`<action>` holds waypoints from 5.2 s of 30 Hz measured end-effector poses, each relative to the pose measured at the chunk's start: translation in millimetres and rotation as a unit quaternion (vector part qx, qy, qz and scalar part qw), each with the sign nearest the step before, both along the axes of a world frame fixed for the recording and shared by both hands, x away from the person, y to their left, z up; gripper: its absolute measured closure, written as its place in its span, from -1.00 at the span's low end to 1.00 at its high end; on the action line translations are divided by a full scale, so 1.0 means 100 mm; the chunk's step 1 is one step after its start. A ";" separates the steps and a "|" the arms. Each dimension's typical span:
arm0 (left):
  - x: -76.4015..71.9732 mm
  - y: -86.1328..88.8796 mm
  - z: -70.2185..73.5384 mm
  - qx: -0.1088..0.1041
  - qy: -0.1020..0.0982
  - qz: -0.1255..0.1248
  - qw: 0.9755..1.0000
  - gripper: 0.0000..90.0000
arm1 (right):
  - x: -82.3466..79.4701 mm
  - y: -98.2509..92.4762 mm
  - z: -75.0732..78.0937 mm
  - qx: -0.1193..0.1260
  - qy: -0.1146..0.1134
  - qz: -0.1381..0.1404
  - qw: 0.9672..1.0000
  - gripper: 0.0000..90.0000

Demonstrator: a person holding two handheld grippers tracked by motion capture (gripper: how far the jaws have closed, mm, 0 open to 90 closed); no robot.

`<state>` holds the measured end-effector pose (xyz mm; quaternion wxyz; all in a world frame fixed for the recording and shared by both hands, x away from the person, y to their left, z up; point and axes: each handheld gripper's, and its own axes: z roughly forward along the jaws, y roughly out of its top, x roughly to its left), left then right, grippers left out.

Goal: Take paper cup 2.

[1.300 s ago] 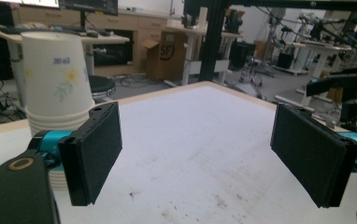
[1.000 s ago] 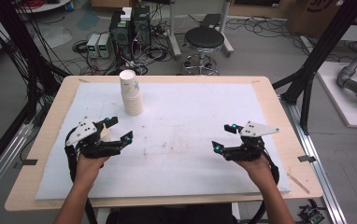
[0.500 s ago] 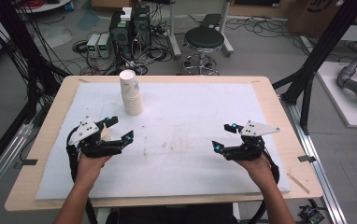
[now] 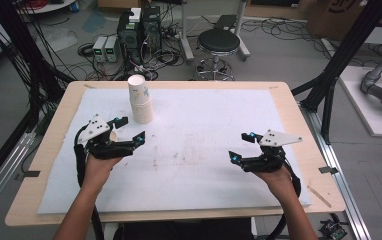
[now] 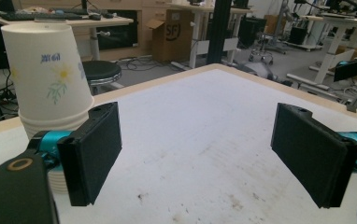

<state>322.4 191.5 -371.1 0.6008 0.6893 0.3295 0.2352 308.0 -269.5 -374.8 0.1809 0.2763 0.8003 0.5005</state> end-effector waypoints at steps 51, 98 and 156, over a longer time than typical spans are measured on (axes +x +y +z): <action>1.65 -0.02 0.31 0.086 0.099 0.110 0.985 -0.42 | -0.01 -0.06 0.01 0.007 0.006 -0.005 1.000 -0.54; 1.60 0.06 0.49 0.050 0.067 0.094 0.992 -0.24 | 0.00 -0.06 0.00 0.005 0.011 -0.004 1.000 -0.54; 0.26 -0.55 0.64 0.006 -0.021 -0.163 0.986 -0.20 | 0.01 0.09 -0.02 0.002 0.027 0.047 0.999 -0.54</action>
